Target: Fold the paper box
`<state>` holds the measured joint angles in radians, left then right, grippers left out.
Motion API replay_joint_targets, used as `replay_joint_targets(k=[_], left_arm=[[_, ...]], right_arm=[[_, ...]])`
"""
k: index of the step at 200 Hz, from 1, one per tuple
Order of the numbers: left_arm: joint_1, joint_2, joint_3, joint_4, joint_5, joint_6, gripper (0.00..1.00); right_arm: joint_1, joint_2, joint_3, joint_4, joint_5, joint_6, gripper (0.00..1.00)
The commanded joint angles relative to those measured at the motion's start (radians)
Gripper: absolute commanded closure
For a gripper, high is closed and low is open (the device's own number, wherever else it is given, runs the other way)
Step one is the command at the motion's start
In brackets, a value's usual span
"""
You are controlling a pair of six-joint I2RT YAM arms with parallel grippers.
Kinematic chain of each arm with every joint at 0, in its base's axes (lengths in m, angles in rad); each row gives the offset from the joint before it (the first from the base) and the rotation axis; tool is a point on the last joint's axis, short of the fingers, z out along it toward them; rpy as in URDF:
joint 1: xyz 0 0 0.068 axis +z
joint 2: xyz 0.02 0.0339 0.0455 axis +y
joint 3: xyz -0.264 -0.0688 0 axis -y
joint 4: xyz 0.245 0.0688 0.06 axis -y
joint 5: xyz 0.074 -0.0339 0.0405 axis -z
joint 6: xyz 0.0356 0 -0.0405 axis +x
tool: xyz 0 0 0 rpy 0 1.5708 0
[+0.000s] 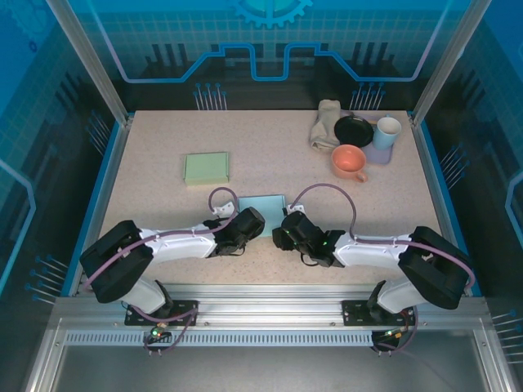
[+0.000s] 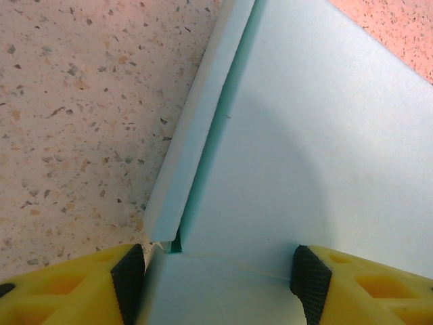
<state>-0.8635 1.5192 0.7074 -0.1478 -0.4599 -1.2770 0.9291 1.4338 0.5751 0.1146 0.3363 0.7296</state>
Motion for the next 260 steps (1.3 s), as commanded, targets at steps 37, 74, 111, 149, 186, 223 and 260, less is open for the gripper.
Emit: replay_joint_targets(k=[37, 74, 111, 149, 186, 223, 260], left_arm=[[0.007, 0.064, -0.009, -0.111, 0.030, 0.028, 0.36], [0.009, 0.066, -0.018, -0.109, 0.025, 0.030, 0.36], [0.014, 0.079, -0.031, -0.095, 0.028, 0.029, 0.36], [0.024, 0.103, -0.045, -0.074, 0.039, 0.029, 0.36], [0.033, 0.119, -0.051, -0.074, 0.038, 0.037, 0.36], [0.043, 0.099, -0.065, -0.090, 0.026, 0.043, 0.36], [0.053, 0.059, -0.032, -0.121, 0.018, 0.062, 0.36]], right_arm=[[0.007, 0.086, 0.029, 0.052, -0.050, -0.009, 0.57], [0.013, 0.102, 0.036, 0.035, 0.009, -0.031, 0.57], [0.016, 0.137, 0.013, 0.083, 0.059, -0.067, 0.58], [0.017, 0.199, -0.013, 0.150, 0.114, -0.096, 0.59], [0.019, 0.247, -0.043, 0.273, 0.136, -0.114, 0.60], [0.019, 0.189, -0.078, 0.291, 0.150, -0.114, 0.60], [0.019, 0.084, -0.064, 0.196, 0.145, -0.128, 0.58]])
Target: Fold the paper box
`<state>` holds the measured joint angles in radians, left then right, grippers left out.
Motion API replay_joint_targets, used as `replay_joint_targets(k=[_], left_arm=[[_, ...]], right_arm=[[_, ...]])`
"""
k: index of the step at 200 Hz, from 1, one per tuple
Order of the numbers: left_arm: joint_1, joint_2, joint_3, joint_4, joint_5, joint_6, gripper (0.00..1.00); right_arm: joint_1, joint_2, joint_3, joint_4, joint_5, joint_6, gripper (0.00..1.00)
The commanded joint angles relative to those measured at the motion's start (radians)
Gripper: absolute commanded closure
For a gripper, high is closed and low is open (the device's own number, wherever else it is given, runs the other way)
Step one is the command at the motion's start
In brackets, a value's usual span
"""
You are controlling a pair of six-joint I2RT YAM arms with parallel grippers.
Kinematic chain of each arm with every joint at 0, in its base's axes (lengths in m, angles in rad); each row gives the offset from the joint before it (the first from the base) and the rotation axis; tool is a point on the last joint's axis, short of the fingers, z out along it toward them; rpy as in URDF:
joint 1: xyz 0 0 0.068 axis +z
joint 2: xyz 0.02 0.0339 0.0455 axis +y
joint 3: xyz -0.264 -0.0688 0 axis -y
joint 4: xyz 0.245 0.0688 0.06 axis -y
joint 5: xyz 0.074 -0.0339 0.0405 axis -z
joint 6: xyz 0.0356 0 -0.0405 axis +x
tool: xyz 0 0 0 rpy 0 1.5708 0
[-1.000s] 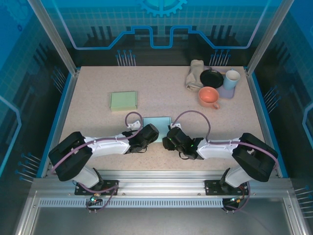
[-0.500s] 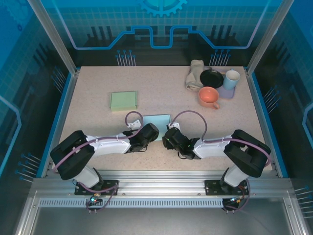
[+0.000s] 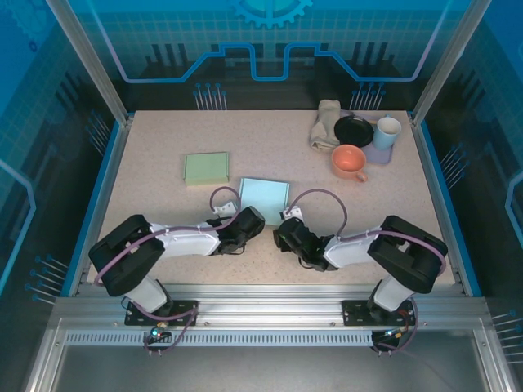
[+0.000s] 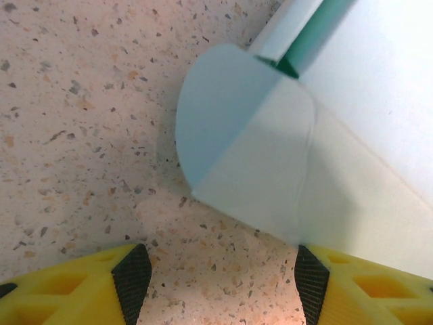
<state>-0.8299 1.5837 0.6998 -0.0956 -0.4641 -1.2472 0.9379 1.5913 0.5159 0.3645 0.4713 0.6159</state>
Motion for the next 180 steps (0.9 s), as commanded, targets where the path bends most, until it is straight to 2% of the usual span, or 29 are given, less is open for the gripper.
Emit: replay_joint_targets(k=[1, 35, 70, 117, 138, 160, 180], left_arm=[[0.020, -0.008, -0.023, -0.175, 0.022, 0.033, 0.36], [0.021, -0.109, 0.038, -0.251, -0.014, 0.083, 0.35], [0.023, -0.269, 0.065, -0.360, -0.121, 0.095, 0.29], [0.078, -0.445, 0.105, -0.385, -0.131, 0.161, 0.22], [0.121, -0.443, 0.140, -0.355, -0.154, 0.245, 0.12], [0.227, -0.357, 0.187, -0.309, -0.041, 0.313, 0.06], [0.293, -0.252, 0.241, -0.305, 0.029, 0.318, 0.03]], right_arm=[[0.010, -0.077, -0.006, -0.056, 0.011, -0.014, 0.58], [0.009, -0.163, 0.002, -0.164, 0.022, 0.001, 0.53], [0.006, -0.235, 0.032, -0.296, 0.036, 0.031, 0.48], [-0.024, -0.359, 0.046, -0.389, 0.074, 0.026, 0.42], [-0.053, -0.409, 0.066, -0.415, 0.067, 0.002, 0.39], [-0.116, -0.420, 0.101, -0.434, 0.029, -0.024, 0.35], [-0.202, -0.390, 0.136, -0.414, -0.076, -0.039, 0.32]])
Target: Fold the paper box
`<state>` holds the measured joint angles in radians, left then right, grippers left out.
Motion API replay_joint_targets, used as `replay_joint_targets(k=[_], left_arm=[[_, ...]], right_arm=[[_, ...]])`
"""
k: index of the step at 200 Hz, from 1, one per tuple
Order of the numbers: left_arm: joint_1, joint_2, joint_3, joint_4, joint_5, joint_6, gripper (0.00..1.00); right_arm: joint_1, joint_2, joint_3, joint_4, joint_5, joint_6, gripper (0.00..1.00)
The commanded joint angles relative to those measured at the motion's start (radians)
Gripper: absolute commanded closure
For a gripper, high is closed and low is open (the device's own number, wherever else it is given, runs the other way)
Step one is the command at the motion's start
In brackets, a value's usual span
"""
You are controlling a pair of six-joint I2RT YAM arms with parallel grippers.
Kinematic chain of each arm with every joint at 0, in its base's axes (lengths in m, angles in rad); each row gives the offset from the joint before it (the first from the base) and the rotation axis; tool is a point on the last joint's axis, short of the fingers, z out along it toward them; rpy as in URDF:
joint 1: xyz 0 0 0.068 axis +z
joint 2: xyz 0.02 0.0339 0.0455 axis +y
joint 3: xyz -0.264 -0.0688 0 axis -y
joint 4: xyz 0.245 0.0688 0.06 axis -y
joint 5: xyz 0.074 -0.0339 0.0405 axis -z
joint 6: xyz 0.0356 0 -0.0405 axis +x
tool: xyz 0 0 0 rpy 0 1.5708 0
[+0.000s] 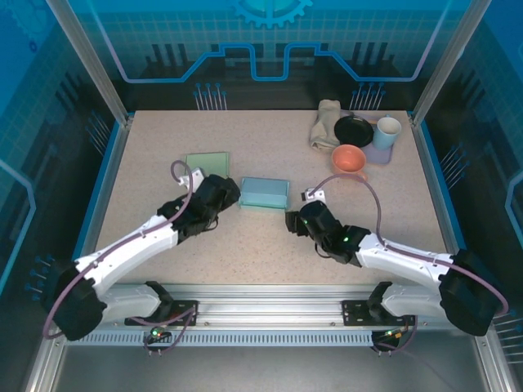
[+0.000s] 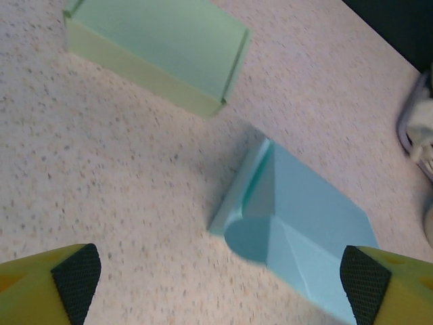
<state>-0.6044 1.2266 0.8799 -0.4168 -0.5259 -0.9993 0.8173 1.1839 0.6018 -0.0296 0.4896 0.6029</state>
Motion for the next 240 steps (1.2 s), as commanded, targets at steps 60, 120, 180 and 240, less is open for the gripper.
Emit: replay_joint_targets(k=[60, 120, 180, 240], left_arm=[[0.085, 0.413, 0.282, -0.001, 0.150, 0.125, 0.03], [0.086, 0.553, 0.288, -0.003, 0.231, 0.113, 0.08], [0.086, 0.568, 0.279, -0.028, 0.222, 0.113, 0.09], [0.085, 0.574, 0.283, -0.076, 0.254, 0.038, 0.10]], right_arm=[[-0.245, 0.252, 0.184, 0.047, -0.317, -0.034, 0.31], [-0.276, 0.439, 0.293, 0.068, -0.373, -0.024, 0.32], [-0.267, 0.363, 0.255, 0.039, -0.294, -0.016, 0.32], [-0.254, 0.438, 0.349, 0.027, -0.317, -0.070, 0.31]])
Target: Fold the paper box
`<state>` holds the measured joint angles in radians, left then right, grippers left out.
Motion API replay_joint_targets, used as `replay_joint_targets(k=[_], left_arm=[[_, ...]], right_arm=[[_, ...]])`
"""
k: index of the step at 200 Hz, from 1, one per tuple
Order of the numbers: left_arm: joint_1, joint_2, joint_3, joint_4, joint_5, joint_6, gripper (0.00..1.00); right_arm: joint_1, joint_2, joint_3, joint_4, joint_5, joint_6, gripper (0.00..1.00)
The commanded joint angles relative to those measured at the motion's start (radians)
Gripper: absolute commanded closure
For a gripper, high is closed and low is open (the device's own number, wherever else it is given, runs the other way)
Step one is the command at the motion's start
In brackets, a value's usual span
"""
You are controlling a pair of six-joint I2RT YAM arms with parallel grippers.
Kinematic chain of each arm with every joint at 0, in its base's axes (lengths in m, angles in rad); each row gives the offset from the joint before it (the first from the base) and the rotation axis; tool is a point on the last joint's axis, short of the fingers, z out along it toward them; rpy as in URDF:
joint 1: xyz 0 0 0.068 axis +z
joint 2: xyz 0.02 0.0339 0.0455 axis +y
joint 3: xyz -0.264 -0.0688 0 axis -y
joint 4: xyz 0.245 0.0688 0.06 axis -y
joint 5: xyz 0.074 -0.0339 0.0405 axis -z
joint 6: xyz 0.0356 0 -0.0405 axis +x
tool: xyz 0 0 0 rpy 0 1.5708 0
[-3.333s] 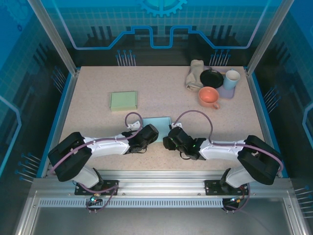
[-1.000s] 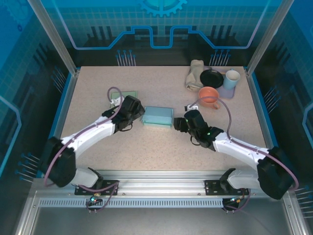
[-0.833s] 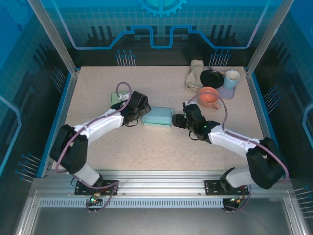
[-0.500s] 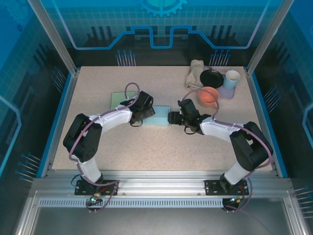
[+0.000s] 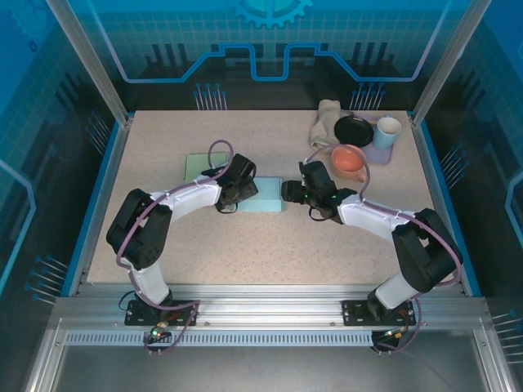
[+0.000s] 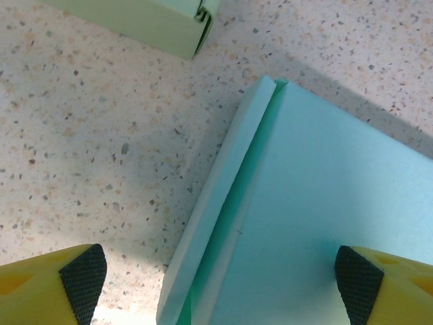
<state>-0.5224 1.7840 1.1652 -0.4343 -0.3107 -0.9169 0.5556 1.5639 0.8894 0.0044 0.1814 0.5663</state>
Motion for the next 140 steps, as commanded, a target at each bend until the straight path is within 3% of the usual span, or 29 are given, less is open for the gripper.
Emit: replay_joint_targets(k=[1, 74, 140], left_arm=[[0.003, 0.017, -0.002, -0.058, 0.042, -0.045, 0.10], [0.003, 0.053, 0.021, -0.092, 0.090, -0.071, 0.10], [0.005, 0.016, 0.004, -0.063, 0.133, -0.129, 0.04]], right_arm=[[0.007, 0.062, 0.064, -0.006, -0.011, -0.034, 0.31], [0.026, 0.279, 0.132, 0.071, -0.054, -0.022, 0.34], [0.033, 0.325, 0.120, 0.080, -0.057, -0.006, 0.41]])
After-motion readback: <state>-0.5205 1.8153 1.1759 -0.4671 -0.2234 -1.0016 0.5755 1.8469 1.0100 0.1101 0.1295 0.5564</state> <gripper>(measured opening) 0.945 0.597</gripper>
